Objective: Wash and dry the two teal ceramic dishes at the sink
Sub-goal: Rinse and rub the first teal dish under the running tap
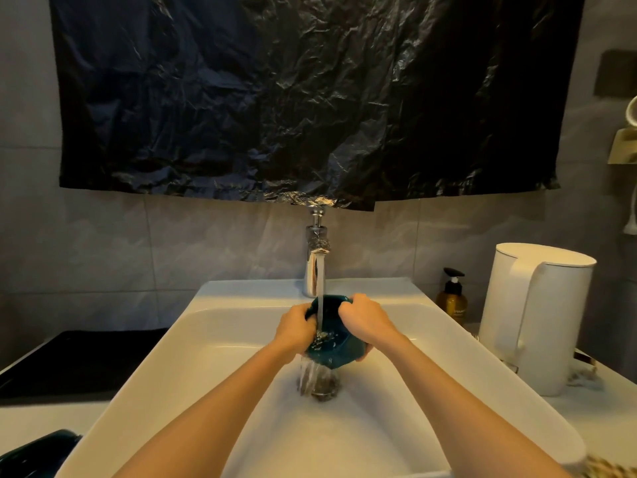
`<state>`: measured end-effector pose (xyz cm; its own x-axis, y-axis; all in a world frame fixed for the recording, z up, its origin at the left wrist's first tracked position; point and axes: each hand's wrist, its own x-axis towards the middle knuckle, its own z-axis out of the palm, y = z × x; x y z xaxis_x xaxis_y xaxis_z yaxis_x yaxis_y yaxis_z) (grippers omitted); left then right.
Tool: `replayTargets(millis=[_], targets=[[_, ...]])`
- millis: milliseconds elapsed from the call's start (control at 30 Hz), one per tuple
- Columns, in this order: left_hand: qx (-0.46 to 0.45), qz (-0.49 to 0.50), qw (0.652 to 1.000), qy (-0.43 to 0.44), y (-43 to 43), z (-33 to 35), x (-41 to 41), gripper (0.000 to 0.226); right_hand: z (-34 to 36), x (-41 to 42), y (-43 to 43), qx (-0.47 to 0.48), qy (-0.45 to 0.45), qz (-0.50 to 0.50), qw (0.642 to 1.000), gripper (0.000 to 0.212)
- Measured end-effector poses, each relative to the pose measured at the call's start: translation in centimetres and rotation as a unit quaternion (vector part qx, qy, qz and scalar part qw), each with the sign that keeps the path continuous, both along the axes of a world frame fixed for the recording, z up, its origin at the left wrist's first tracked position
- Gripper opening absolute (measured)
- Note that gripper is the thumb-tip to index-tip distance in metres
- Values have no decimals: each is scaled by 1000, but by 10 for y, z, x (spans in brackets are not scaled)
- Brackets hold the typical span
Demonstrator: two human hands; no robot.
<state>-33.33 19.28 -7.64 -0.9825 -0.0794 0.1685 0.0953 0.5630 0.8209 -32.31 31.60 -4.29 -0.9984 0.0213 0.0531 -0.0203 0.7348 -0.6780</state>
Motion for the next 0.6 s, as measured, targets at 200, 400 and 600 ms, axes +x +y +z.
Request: replayTargets(millis=[200,400,600], targets=[[408,-92,884,-209,7,14,16,29,1,0,5,-110,62,-56,990,26],[303,27,945,-122,3,15,10,41,0,6,-3,-204,28,25,978,25],[300,98,944,-97,-4,18,3,41,-2,9,-10,-225,-12,81,971,26]])
